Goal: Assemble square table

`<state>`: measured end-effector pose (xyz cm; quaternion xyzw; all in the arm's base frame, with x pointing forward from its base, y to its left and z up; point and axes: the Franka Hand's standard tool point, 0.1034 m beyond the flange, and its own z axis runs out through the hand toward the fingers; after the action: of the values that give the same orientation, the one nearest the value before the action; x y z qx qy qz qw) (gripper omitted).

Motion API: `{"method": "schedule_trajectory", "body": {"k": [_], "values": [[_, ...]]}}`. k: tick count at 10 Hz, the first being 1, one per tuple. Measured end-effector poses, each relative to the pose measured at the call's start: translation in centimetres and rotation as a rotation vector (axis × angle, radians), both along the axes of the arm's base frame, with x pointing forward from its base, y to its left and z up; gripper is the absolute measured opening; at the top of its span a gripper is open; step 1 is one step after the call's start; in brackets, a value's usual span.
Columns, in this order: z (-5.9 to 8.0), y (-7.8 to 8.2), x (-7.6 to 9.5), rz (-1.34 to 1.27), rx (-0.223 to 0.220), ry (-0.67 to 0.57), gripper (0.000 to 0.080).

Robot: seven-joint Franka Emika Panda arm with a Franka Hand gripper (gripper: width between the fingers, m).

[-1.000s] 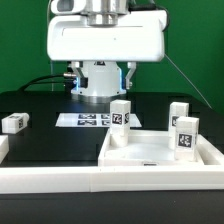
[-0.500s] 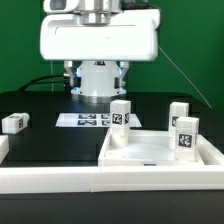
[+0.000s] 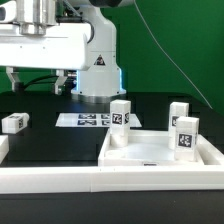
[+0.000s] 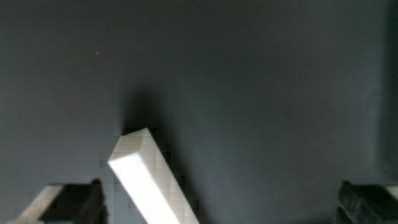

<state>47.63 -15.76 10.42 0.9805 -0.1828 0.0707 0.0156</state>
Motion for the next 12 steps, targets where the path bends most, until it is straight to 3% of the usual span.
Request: {"method": "schedule_trajectory", "body": {"k": [3, 6, 8, 12], "values": [[-0.3, -2.9, -1.7, -0.058, 0.014, 0.033, 0.0649], [-2.4, -5.0, -4.9, -0.09, 0.012, 0.087, 0.0649], [-3.4, -5.7, -5.6, -0.088, 0.003, 0.097, 0.0649], [-3.5, -5.6, -5.6, -0.087, 0.003, 0.1, 0.0649]]}}
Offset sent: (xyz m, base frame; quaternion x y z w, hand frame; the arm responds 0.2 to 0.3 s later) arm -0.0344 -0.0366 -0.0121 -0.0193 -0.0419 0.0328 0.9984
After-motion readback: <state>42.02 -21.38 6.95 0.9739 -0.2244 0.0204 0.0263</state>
